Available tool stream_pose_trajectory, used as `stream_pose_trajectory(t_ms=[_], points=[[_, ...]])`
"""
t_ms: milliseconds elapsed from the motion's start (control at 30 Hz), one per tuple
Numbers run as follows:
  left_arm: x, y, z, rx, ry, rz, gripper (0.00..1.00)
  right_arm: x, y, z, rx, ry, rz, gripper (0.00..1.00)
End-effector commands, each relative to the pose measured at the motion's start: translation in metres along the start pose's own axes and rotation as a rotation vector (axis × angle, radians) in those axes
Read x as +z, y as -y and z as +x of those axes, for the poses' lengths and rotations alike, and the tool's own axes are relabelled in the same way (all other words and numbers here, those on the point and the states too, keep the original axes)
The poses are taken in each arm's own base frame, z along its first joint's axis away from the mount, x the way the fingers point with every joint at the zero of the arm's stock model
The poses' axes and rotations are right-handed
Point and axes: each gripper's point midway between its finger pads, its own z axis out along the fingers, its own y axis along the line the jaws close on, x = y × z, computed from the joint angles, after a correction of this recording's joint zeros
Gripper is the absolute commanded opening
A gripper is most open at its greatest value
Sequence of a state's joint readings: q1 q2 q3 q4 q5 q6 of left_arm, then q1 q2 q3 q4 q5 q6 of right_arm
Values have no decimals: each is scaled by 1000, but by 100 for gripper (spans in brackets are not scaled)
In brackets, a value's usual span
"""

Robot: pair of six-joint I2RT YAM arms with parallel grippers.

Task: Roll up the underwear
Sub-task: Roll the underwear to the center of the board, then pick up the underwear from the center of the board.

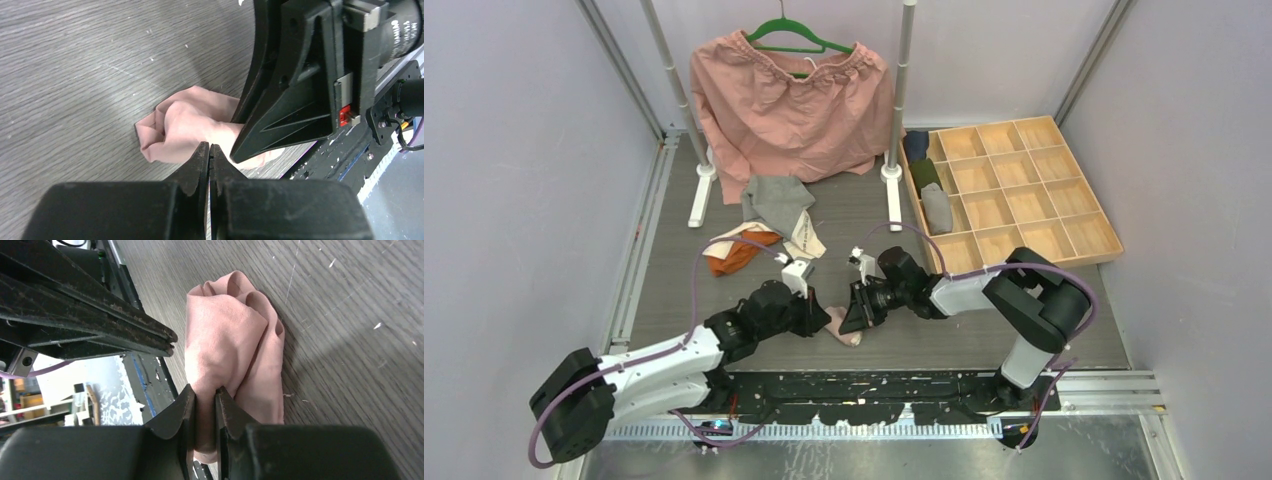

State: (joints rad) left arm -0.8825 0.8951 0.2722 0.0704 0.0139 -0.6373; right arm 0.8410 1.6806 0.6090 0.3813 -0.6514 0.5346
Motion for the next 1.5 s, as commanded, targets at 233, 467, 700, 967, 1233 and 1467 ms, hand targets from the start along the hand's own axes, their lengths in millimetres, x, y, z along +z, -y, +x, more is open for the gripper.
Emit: stream_pose_trajectory(t_ms=[233, 467, 700, 967, 1233, 1467], points=[[17, 27, -25, 39, 38, 91, 1, 4, 24, 5, 192, 64, 15, 19], [22, 17, -11, 31, 7, 67, 1, 0, 36, 8, 202, 81, 84, 31], [31, 9, 4, 27, -51, 45, 1, -8, 36, 2, 161, 88, 133, 39], [31, -2, 20, 21, -89, 14, 1, -23, 21, -16, 99, 132, 148, 53], [31, -5, 23, 18, -95, 6, 1, -51, 16, -31, -65, 125, 261, 57], [32, -6, 23, 17, -94, 1, 1, -63, 17, -29, -203, 43, 306, 70]])
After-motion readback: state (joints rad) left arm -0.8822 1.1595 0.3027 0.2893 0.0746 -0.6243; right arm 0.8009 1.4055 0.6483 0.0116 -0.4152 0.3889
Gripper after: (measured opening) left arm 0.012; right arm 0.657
